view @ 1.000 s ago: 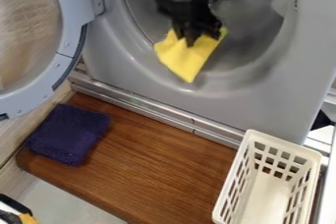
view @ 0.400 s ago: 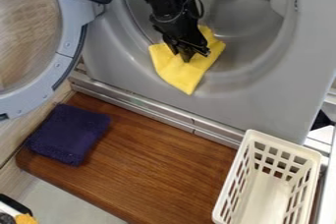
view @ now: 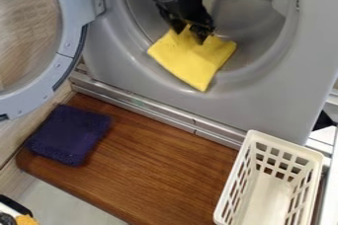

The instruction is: Put the yellow cloth inside the washing machine

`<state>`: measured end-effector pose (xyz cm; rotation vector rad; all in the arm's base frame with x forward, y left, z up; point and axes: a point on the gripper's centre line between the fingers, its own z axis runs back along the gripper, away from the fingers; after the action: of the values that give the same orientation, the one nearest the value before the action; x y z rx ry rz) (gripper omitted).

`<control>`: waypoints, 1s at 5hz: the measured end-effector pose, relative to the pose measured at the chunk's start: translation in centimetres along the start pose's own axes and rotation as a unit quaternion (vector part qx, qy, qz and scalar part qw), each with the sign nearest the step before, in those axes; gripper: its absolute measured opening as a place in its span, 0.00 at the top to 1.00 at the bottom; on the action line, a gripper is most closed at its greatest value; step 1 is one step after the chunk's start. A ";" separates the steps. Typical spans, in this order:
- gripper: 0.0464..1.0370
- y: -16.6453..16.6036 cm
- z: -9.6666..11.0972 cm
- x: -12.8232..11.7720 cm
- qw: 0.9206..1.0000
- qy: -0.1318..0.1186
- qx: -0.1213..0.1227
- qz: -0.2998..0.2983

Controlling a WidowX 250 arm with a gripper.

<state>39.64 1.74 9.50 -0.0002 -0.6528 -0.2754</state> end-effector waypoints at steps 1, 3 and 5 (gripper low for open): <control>0.03 -0.4 2.8 1.5 0.999 -0.031 -0.003 -0.002; 0.04 -2.6 7.9 -1.3 0.995 0.096 0.010 0.027; 0.04 -2.6 9.1 -10.4 0.961 0.242 0.019 0.131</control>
<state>25.63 2.60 10.29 0.0169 -0.1648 -0.0015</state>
